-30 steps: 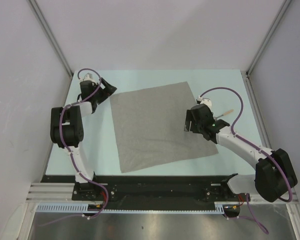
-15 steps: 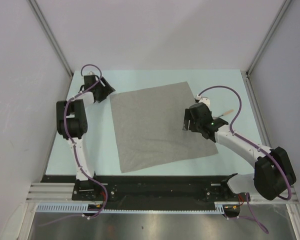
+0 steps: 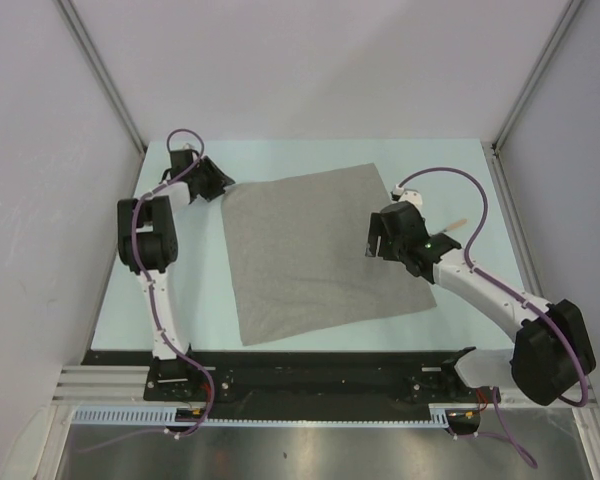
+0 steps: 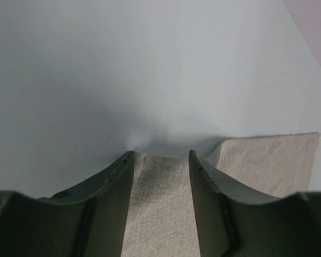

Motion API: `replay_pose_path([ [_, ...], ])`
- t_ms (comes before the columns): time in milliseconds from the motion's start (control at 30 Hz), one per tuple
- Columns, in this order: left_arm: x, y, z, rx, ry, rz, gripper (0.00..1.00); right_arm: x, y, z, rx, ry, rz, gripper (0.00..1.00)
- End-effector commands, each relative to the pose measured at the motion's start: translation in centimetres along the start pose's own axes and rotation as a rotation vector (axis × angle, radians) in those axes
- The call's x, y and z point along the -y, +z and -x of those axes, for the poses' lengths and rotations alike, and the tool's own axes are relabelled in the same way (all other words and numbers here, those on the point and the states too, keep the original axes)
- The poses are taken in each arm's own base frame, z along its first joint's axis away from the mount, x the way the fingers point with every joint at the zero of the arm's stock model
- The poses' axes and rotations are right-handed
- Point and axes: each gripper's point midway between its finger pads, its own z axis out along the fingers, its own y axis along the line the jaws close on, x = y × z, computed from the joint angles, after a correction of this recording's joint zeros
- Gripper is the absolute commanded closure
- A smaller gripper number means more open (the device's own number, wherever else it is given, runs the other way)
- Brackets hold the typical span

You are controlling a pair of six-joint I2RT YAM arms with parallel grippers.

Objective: Fold the napkin, place the utensils inside, and roll it up
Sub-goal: Fold the napkin

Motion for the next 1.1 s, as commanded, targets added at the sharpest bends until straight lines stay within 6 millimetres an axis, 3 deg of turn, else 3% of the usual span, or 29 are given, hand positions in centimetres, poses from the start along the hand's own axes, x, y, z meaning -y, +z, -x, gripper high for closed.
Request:
replay_pose_path([
  [0,-1.8,1.2,-3.5,-0.125,-0.038,0.056,0.57,-0.2,-1.2,1.1,0.043,0.011,0.012,0.22],
  [67,-2.0,1.3,-3.7,-0.137,-0.038,0.063,0.69,-0.2,-1.1,0.9,0.039,0.014,0.013,0.22],
  [167,-1.6,1.5,-3.9,-0.156,-0.027,0.053,0.78,-0.3,-1.3,1.0,0.046,0.019,0.02,0.22],
  [300,-1.3,1.3,-4.0,-0.154,-0.015,0.038,1.0,-0.2,-1.3,0.7,0.045,0.017,0.02,0.22],
  [367,-0.3,1.0,-3.2,-0.116,0.005,-0.009,1.0,-0.1,-1.2,0.6,0.039,0.017,0.017,0.22],
  [400,-0.8,0.8,-4.0,-0.12,0.004,-0.013,1.0,-0.1,-1.3,0.5,0.039,0.015,0.015,0.22],
  [467,1.8,-0.3,-2.0,-0.025,0.032,-0.124,1.0,0.1,-1.4,0.3,0.036,0.01,0.009,0.22],
  [500,2.2,-0.8,-3.5,-0.055,0.02,-0.171,1.0,0.3,-1.3,0.3,0.036,0.008,0.003,0.22],
  [567,4.3,-1.7,-3.1,-0.033,0.0,-0.272,1.0,0.5,-1.3,0.2,0.036,0.005,-0.004,0.22],
  [733,5.5,-2.6,-7.1,-0.112,-0.007,-0.336,1.0,0.2,-0.9,0.0,0.028,0.005,0.003,0.21],
  [767,6.5,-3.2,-6.8,-0.091,-0.004,-0.367,1.0,0.0,-0.8,0.1,0.028,0.005,0.008,0.22],
  [800,7.0,-3.3,-9.1,-0.123,-0.002,-0.376,1.0,-0.1,-0.8,-0.1,0.024,0.003,0.011,0.21],
  [867,8.2,-3.9,-10.0,-0.123,0.011,-0.409,1.0,-0.3,-0.6,0.1,0.027,0.002,0.017,0.21],
  [1000,11.3,-5.5,-13.9,-0.176,0.087,-0.46,1.0,-0.4,-0.5,0.0,0.025,-0.002,0.017,0.22],
  [1067,11.8,-6.1,-13.9,-0.151,0.125,-0.459,1.0,-0.3,-0.4,-0.1,0.021,-0.002,0.015,0.21],
])
